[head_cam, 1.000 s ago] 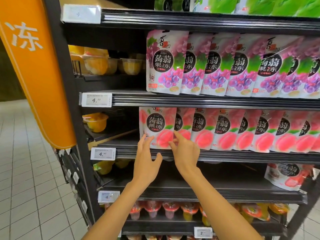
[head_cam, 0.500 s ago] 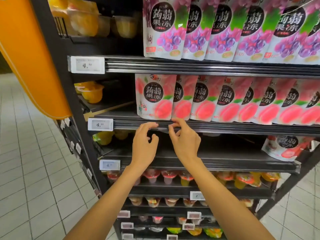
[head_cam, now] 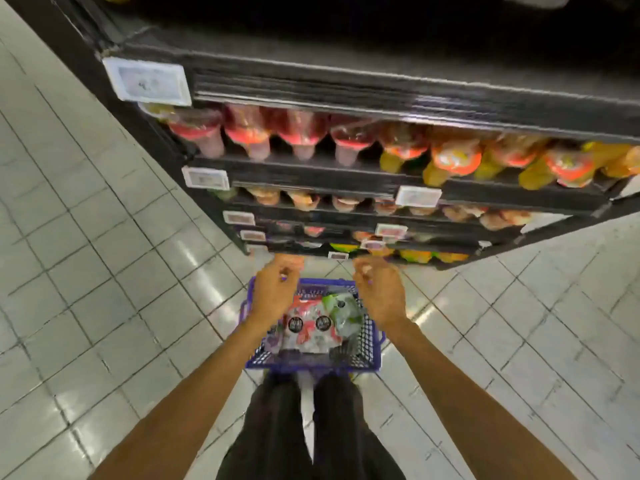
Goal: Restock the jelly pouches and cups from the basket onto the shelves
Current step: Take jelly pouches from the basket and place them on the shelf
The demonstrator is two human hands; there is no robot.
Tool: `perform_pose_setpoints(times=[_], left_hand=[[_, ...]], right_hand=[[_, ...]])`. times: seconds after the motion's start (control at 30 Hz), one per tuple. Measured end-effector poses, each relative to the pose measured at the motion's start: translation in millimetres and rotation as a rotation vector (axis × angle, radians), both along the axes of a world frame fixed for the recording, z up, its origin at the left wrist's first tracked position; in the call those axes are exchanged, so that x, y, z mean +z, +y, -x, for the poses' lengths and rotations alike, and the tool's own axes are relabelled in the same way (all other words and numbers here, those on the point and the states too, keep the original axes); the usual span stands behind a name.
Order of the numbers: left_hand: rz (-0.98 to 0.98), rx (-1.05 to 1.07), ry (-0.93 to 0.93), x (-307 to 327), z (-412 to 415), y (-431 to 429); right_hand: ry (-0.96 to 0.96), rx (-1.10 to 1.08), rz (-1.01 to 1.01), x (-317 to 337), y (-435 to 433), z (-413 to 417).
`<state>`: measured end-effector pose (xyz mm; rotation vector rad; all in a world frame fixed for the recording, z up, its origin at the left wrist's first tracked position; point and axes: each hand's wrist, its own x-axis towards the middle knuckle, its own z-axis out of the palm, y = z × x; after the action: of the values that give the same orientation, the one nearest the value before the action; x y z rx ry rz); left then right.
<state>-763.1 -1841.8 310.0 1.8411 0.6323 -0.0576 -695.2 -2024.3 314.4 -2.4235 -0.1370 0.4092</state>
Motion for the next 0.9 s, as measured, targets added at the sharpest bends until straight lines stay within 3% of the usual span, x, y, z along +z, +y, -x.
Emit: perform_pose_setpoints(times=[0.1,0.33,0.6,0.77,0.9], left_hand=[[0.017,-0.010,0.139,-87.6,38.3,-7.6],[0.025,0.016,0.394,-268.9,104.6,-25.7],[0.104,0.004,0.656,-418.3,105.9,-69.4],[0.160,-0.008,0.617,-505.7,80.9,-107.2],[0.118,-0.143,0.617,-552.4,56.0,-131.7]], right_hand=[[0.167,-0.019,0.064,-77.2,-26.2,33.3],[0.347,-0.102,0.172,-241.0,-62.2,68.5],[0.493,0.013,0.381,-398.9,-83.4,56.2],[0.589,-0.124,0.436,-487.8,-83.2,40.6],[0.793,-0.443,0.245,-547.2,-76.4,34.8]])
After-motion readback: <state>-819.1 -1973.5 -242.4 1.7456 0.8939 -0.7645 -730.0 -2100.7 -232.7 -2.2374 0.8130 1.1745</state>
